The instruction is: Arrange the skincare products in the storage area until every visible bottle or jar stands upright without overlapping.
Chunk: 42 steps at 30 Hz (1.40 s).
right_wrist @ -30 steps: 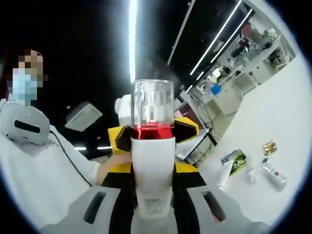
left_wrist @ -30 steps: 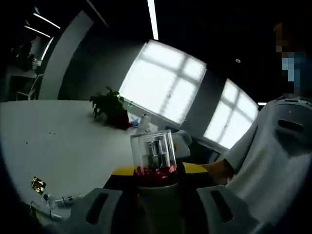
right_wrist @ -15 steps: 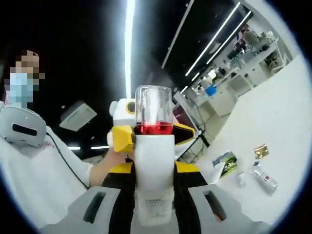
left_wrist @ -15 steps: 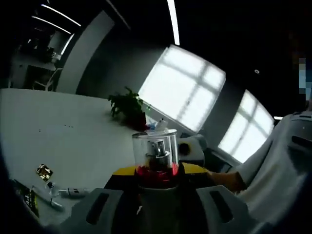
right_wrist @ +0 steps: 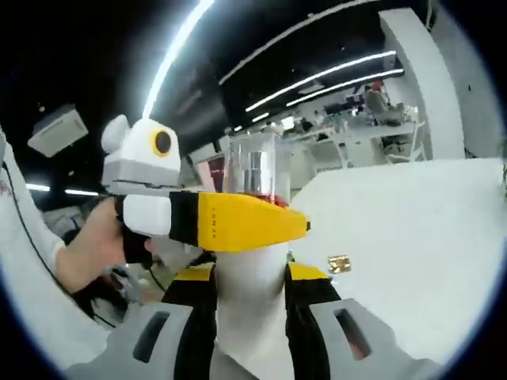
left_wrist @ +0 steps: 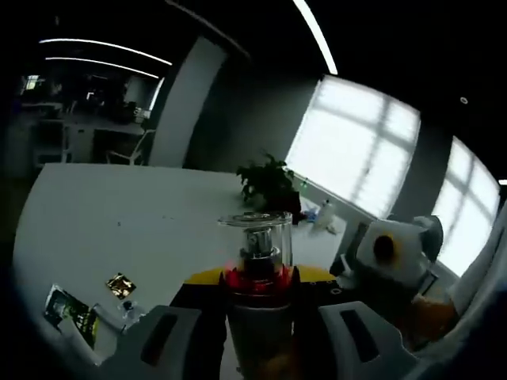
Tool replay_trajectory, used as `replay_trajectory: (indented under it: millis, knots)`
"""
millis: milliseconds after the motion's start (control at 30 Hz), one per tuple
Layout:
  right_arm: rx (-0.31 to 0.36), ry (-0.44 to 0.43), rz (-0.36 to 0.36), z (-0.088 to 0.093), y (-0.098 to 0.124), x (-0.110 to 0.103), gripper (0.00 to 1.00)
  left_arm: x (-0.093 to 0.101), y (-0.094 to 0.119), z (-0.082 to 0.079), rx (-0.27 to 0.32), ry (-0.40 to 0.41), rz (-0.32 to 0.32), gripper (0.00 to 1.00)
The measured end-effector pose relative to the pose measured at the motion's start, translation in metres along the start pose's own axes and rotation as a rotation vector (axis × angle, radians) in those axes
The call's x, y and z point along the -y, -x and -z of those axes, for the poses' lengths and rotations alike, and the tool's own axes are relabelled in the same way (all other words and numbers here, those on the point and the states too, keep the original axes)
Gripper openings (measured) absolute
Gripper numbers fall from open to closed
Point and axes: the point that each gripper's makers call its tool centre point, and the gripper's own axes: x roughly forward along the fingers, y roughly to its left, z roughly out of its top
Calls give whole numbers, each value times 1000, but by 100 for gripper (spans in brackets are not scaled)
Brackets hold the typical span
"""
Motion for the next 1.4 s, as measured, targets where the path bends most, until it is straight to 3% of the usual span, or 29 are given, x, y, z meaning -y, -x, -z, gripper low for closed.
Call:
replay_trajectory:
  millis: [67,133,233,267,433,533,667,767,900,1000,1100,1400]
  knots:
    - [14,37,51,-2,-4,3,39,2,0,-2,18,-15,-21,28]
    - [69,82,106,-7,-5,5,41,3,0,-7,42,-38,-46,28]
    - [120,126,194,-12,2,16,33,7,3,-10,63,-71,-60,28]
    - [169,44,171,-17,1,13,32,7,5,-13,91,-85,-85,28]
    - [152,101,202,-20,-1,19,31,10,8,-16,129,-111,-138,27]
    - [166,76,224,-19,4,25,30,12,8,-17,134,-142,-148,28]
    - [162,65,180,-16,7,24,29,13,7,-15,126,-143,-133,28]
    - [169,-28,104,-13,5,19,29,14,6,-14,123,-154,-122,28]
    - [190,-136,-12,-9,8,12,28,25,5,-13,112,-166,-21,27]
    - [194,-152,-77,-7,11,8,28,28,5,-10,77,-138,61,28]
    - [203,-193,-168,-7,18,5,28,36,8,-8,28,-127,199,29]
    - [257,-234,-387,-21,35,-13,28,49,20,-14,-15,-132,445,30]
